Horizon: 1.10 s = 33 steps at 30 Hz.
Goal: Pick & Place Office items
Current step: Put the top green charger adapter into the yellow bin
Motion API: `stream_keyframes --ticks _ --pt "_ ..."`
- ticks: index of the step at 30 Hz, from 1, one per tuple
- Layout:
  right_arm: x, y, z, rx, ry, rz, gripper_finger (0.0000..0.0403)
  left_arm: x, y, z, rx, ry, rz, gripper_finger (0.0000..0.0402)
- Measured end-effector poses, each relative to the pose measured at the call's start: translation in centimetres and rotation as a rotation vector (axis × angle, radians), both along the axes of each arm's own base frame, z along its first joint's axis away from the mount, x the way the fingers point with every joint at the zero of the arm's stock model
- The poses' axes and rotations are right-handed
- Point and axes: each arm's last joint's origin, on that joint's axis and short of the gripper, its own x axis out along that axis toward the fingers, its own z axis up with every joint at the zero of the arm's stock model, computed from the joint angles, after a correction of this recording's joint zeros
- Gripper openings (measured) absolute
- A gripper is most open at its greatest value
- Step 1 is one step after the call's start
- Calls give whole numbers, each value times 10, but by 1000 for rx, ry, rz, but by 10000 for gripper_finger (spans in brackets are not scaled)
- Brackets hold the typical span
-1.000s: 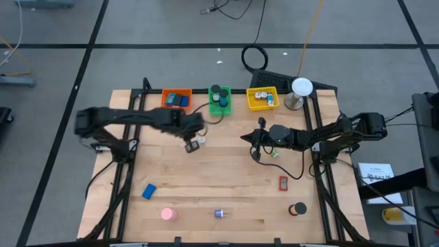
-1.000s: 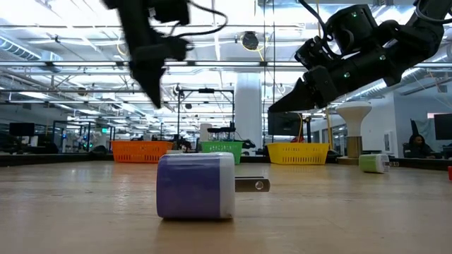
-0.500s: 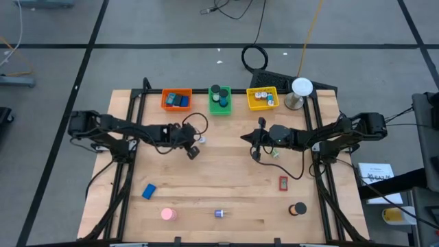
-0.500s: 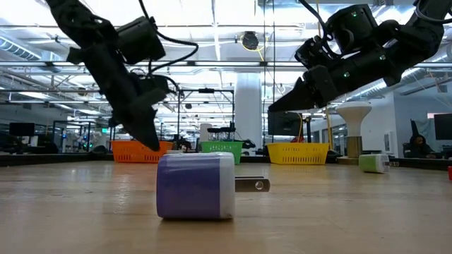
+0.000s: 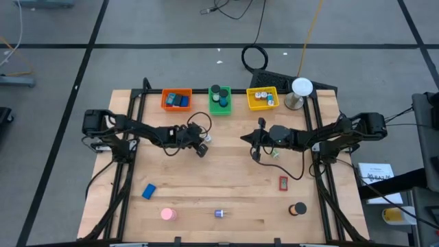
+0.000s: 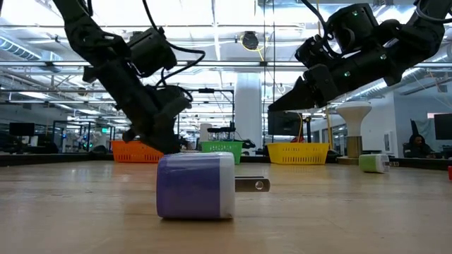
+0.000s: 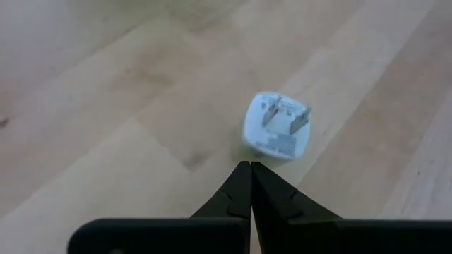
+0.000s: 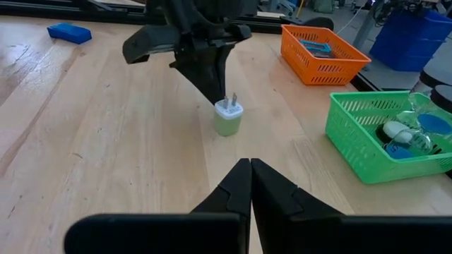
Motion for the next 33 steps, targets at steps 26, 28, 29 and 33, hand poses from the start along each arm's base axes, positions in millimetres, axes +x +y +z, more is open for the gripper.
stream_keyframes --ticks 26,28,29,33 --pt "0 0 1 -1 -7 0 4 41 9 -23 31 -226 -5 2" --pt "0 0 1 -1 -8 0 4 47 8 -22 39 -226 -17 6" --pt "0 0 1 -1 -8 0 4 52 8 -21 43 -237 -22 6" --pt "0 0 1 -1 -6 0 4 67 8 -21 63 -245 -42 2"
